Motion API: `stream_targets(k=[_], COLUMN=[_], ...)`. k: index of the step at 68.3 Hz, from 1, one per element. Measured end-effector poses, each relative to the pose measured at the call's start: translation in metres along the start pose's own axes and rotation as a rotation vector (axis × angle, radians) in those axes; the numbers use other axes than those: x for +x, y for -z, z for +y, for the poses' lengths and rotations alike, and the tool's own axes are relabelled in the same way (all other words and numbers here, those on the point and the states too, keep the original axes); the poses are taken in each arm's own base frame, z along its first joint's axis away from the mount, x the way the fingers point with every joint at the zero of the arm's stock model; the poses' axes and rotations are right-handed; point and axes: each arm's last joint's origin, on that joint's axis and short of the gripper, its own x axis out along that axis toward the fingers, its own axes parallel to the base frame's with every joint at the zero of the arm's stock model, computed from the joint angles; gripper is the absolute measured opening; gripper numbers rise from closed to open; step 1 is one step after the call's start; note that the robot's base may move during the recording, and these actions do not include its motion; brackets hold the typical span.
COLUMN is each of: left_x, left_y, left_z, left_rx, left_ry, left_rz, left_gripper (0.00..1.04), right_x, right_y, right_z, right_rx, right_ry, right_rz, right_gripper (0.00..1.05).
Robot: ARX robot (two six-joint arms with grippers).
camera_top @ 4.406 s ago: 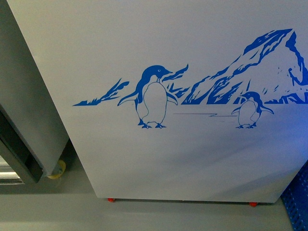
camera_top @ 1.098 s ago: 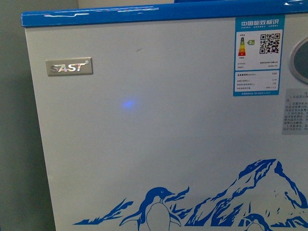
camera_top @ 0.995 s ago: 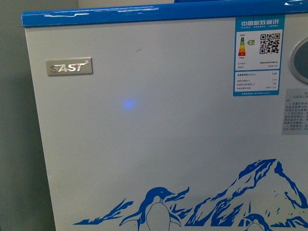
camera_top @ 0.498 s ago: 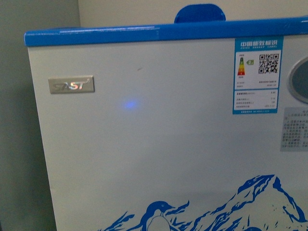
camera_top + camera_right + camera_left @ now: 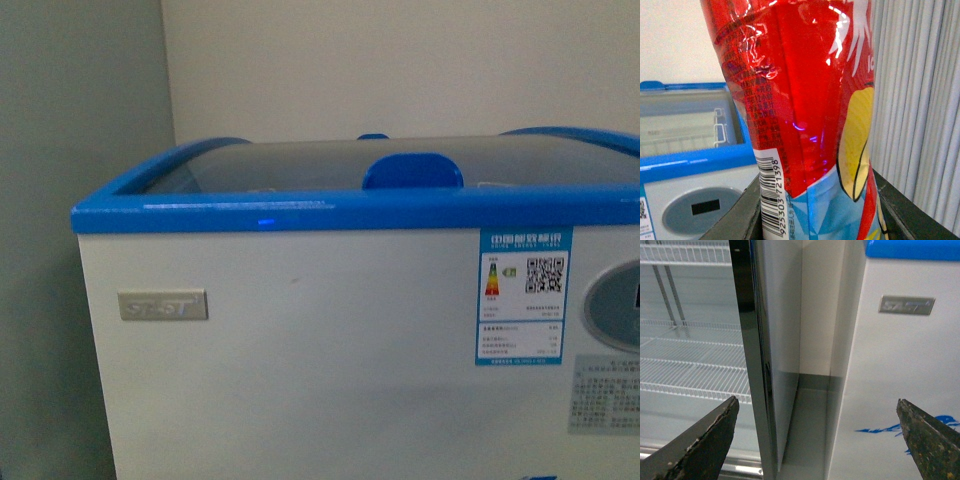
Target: Put drink in fridge
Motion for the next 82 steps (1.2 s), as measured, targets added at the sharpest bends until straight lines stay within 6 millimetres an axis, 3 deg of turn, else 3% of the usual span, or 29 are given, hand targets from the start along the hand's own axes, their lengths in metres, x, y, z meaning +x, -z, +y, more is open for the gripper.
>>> stream_targets(k=[61,70,82], left_x=[0.000,0.007,0.039], left_y=[0.000,0.003,-0.011], left_z=[0.000,-0.001,-0.004], left_rx=[0.003,-0.104,-0.115], left_ry=[0.002,0.266,0.431], left_rz=[0.000,0.236,0.253], left_gripper=[0.97,0.97,0.97], right_x=[0.000,0.000,0.000], right_y=[0.000,0.000,0.000], right_z=[0.000,0.000,0.000], right_rx=[0.002,0.002,0.003], right_ry=[0.000,-0.001,0.000], right_rz=[-0.002,-0.002,-0.001], right_gripper=[0.43,0.43,0.43])
